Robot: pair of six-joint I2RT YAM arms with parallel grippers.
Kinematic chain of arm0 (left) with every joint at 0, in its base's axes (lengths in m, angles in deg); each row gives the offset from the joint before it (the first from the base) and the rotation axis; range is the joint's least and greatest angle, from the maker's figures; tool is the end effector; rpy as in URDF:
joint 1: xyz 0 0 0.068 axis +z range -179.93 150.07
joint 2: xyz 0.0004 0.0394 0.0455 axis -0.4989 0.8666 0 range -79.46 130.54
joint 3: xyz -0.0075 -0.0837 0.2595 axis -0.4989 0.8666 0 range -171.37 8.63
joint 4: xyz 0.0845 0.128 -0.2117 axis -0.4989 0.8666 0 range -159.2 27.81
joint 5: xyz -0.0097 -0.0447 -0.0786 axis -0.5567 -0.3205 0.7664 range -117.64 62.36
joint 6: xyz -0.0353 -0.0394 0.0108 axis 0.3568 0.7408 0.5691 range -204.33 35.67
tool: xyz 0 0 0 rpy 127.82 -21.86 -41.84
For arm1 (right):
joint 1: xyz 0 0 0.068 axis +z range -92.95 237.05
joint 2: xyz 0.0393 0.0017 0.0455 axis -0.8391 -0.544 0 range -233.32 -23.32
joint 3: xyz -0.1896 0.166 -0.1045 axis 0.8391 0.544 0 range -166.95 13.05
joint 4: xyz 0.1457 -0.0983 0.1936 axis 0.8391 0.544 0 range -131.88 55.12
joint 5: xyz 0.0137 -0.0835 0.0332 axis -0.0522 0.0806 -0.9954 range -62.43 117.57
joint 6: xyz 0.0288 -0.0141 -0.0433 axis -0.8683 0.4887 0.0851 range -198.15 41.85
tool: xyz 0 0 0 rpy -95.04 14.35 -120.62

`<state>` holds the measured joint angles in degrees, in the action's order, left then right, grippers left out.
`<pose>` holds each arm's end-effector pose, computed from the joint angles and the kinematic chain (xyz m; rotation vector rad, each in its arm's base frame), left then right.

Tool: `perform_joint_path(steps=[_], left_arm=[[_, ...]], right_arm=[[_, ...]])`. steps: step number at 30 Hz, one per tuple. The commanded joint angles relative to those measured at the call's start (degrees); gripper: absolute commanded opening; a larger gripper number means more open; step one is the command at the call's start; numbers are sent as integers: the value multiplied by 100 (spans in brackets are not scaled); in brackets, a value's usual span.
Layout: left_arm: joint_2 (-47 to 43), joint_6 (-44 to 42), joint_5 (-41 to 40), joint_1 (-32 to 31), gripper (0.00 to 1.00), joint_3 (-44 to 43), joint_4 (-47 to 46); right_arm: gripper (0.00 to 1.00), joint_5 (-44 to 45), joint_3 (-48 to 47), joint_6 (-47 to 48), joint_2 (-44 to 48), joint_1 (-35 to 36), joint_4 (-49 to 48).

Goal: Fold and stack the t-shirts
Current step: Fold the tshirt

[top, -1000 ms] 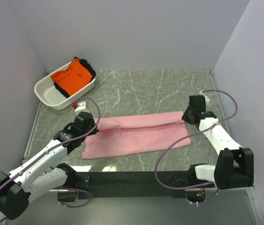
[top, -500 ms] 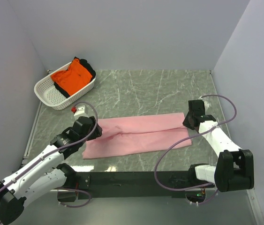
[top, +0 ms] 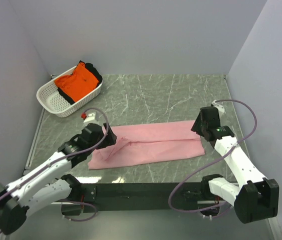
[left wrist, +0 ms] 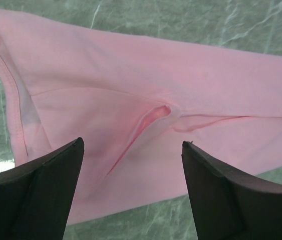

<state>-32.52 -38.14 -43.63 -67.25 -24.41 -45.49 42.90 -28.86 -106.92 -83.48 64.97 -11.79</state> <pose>0.1473 -0.1000 0.2396 -0.3271 2.2196 -0.4989 0.2114 0.0199 0.2418 0.5486 2.3111 -0.0191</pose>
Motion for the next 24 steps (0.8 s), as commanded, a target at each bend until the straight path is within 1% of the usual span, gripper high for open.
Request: perform_joint_path(steps=[1, 4, 5, 6, 9, 10, 11, 12, 13, 15, 16, 19, 24], left_arm=[[735, -163, -71, -3, 85, -62, -690], [1289, -268, -176, 14, 86, -167, -955], [1387, -286, -211, 40, 87, -203, -947], [1536, -313, -325, 49, 87, -281, -903], [1599, -383, -475, 111, 88, -230, -938], [1599, -409, -432, 259, 88, -186, -1016], [1590, -418, -371, 347, 88, -133, -1078], [1582, -444, -300, 461, 89, -28, -1122], [1556, -462, -134, 680, 89, 25, -1244], [1529, -488, -1, 857, 89, 191, -1359], [1529, -480, 112, 1015, 89, 236, -1412], [1590, -480, 297, 1244, 90, 385, -1623], [1775, -559, 561, 1446, 90, 447, -1869]], right_arm=[[57, -144, -239, -128, 128, 550, -177], [57, -600, -204, -225, -21, 955, -554], [57, -741, -195, -225, -83, 1253, -696], [57, -1151, -169, -225, -188, 1369, -1010], [57, -1759, -142, -243, -390, 1869, -1557], [57, -2005, -159, -243, -548, 1993, -1880], [57, -2077, -255, -234, -645, 2124, -1988], [57, -2113, -352, -199, -768, 2448, -2093], [57, -2192, -544, -164, -1013, 2599, -2251], [57, -2280, -782, -59, -1321, 2907, -2393], [57, -2333, -1036, -15, -1645, 3152, -2524], [57, -2360, -1589, 187, -2358, 3583, -2595], [57, -2456, -2329, 425, -3447, 3945, -2569]])
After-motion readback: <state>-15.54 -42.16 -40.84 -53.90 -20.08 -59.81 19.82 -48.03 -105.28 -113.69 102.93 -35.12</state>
